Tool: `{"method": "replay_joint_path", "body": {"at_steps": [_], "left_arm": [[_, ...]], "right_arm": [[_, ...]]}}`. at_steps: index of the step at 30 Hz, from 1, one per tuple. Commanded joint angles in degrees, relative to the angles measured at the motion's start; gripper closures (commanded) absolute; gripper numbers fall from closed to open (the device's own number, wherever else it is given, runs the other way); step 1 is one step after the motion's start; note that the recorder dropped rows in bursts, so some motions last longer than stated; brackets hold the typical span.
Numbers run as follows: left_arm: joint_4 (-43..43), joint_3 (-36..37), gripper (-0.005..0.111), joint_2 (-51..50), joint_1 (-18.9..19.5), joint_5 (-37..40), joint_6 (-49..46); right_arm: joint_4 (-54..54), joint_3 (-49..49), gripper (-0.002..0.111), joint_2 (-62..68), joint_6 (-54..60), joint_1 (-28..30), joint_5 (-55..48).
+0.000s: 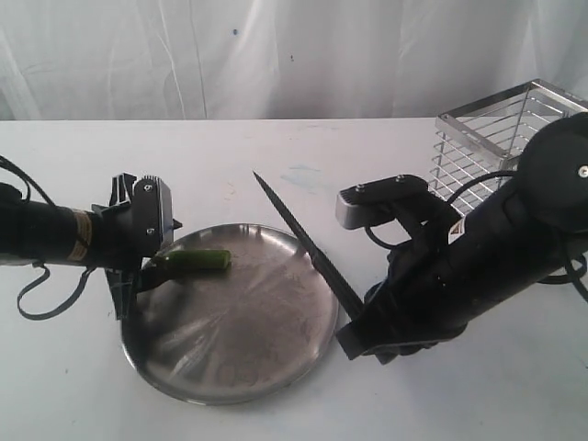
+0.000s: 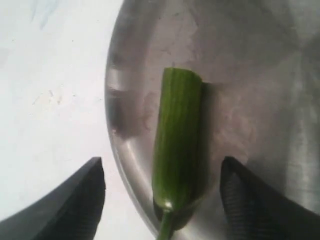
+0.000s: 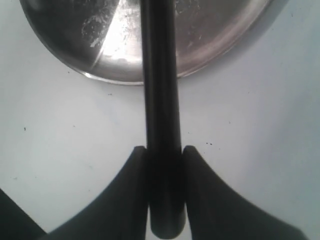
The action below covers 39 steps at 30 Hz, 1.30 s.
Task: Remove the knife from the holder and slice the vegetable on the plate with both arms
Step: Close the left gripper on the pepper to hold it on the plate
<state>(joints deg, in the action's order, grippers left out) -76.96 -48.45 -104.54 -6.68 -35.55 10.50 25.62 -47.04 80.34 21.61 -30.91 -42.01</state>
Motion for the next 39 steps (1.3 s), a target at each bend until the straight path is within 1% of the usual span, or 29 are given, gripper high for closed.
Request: {"method": "replay_joint_path", "body": {"at_steps": [1,3,4,8,11,13,15,16,17,19,20,22,24,25,26,27,31,39], "left_arm": [[-1.26,-3.51,0.039,-3.04,-0.45,-1.16,5.65],[-5.28,-5.06,0.039,-4.53,-0.45,-1.16,9.45],[-10.03,-6.51,0.039,-5.4,-0.45,-1.26,12.5],[-11.63,-9.21,0.039,-6.02,-0.45,-1.64,18.22],[-15.34,-10.48,0.045,-6.15,-0.45,-1.64,21.85],[-18.2,-11.03,0.052,-6.15,-0.45,-0.69,24.44],[-18.47,-11.03,0.06,-6.22,-0.45,0.3,26.27],[-18.85,-11.03,0.065,-6.22,-0.45,0.85,27.94],[-21.61,-11.11,0.076,-6.22,-0.7,0.96,29.97],[-22.98,-11.85,0.086,-6.78,-1.05,2.32,30.61],[-22.98,-12.28,0.086,-7.17,-1.21,2.42,32.17],[-22.98,-13.06,0.077,-8.22,-1.45,1.02,33.51],[-22.98,-13.09,0.059,-8.77,-1.45,0.55,35.02],[-22.98,-13.09,0.053,-8.51,-1.45,0.12,35.76],[-22.98,-13.09,0.051,-8.4,-1.45,-0.43,35.76],[-22.75,-13.34,0.05,-8.4,-1.45,-1.21,35.76],[-22.66,-13.34,0.05,-8.4,-1.45,-1.6,35.76],[-22.66,-13.34,0.05,-8.77,-1.45,-2.19,35.76]], "right_arm": [[-0.98,-2.17,0.108,-0.16,-1.28,0.22,-1.7],[-1.09,-3.3,0.108,-0.16,-1.64,0.95,-3.81],[-1.24,-4.46,0.108,-0.16,-2.22,1.84,-6.4],[-1.98,-6.15,0.108,-0.27,-2.43,3.86,-10.07],[-1.98,-6.4,0.108,-0.27,-2.98,5.1,-10.08],[-2.11,-6.4,0.108,-0.27,-3.92,5.54,-9.23],[-1.99,-6.4,0.108,-0.06,-3.81,5.78,-9.2],[-2.28,-6.52,0.108,0.52,-3.81,5.78,-9.77],[-2.72,-6.8,0.108,2.38,-3.69,5.78,-10.52],[-1.17,-8.35,0.108,6.81,-3.04,5.78,-10.01],[-0.88,-8.97,0.108,8.1,-2.59,5.78,-10.38],[-0.39,-10.96,0.108,10.92,-2.24,5.78,-10.83],[2.06,-11.74,0.108,11.09,-0.89,5.78,-10.19],[5.27,-11.74,0.108,11.09,1.71,5.78,-10.8],[6.03,-11.74,0.108,11.09,2.5,5.78,-10.93],[6.6,-11.74,0.108,11.09,2.76,5.78,-10.64],[9.77,-11.74,0.108,10.63,5.5,5.78,-11.08],[9.77,-11.74,0.108,10.63,5.81,5.78,-10.78]]}}
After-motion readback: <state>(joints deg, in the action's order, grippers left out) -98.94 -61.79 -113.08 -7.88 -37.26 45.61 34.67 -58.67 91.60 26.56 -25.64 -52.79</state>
